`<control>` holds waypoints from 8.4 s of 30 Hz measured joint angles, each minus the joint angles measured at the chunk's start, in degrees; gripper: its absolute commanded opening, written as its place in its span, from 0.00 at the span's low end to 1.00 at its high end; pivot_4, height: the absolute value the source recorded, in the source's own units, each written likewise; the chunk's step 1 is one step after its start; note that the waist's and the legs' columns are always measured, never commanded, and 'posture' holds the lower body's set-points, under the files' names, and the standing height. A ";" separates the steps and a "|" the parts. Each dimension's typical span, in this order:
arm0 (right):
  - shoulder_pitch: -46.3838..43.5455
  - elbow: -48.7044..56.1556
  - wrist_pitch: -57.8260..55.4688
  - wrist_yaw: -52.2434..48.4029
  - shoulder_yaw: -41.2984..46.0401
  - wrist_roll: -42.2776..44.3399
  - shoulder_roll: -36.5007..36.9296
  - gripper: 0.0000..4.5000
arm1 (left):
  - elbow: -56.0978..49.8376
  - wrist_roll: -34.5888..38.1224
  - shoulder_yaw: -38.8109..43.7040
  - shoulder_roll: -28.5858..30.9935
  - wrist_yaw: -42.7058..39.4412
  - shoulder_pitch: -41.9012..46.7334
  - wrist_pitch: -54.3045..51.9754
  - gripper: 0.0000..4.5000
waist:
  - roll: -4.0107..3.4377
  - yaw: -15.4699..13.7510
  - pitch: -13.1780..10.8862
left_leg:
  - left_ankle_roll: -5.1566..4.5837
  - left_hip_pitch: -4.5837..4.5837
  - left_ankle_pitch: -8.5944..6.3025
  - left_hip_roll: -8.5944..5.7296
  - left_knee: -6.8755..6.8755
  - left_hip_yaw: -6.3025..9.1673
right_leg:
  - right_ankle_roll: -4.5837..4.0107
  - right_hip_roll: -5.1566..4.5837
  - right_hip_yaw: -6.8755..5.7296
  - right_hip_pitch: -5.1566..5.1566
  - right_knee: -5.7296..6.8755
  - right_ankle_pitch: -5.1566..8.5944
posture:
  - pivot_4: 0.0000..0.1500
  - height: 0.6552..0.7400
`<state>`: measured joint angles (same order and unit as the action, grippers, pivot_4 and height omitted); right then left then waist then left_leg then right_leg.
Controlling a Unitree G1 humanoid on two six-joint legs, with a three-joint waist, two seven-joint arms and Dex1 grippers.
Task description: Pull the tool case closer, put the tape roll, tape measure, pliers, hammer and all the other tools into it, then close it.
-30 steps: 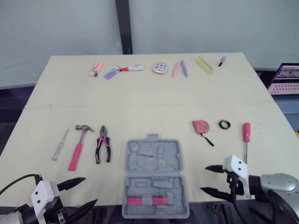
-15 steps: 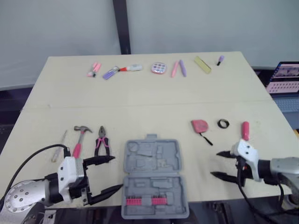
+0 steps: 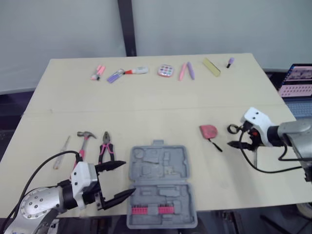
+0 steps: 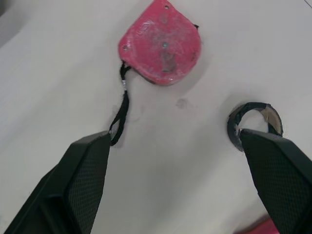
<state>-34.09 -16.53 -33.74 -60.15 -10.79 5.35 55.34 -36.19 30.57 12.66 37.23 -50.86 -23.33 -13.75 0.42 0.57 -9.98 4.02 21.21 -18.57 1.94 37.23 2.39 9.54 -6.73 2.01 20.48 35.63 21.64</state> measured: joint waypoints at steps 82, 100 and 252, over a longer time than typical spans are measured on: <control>-2.50 40.33 -44.38 4.10 6.79 18.61 -20.56 0.01 | 6.80 4.58 15.29 -2.76 -3.20 -13.21 3.40 1.00 | -0.09 0.49 -0.09 | 0.03 0.06 -0.04 0.04 -0.05 0.05 | -0.02 0.04 0.00 0.10 0.02 0.01 | 1.00 1.00; -5.56 34.48 -37.99 16.09 -9.39 20.17 -34.23 0.01 | 14.57 0.38 13.03 -2.67 -8.44 -10.71 11.04 1.00 | -0.06 1.27 -0.07 | 0.03 0.07 -0.04 0.04 -0.12 0.06 | -0.07 0.03 -0.01 0.23 0.26 0.03 | 1.00 1.00; 1.09 21.94 -8.38 11.27 -6.14 10.13 -46.42 0.50 | 4.72 -1.41 11.65 -2.53 -0.55 -13.32 7.28 1.00 | -0.07 2.23 -0.08 | 0.11 0.09 -0.08 0.06 -0.19 0.15 | -0.08 0.01 -0.05 0.22 0.23 0.04 | 1.00 1.00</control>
<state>-33.00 5.42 -42.13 -48.88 -16.93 15.48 8.92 -31.47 29.16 24.30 34.71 -51.41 -36.65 -6.47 0.35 2.80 -10.06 4.13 21.31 -18.65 2.00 37.04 2.54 9.46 -6.71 1.95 20.70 35.86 21.69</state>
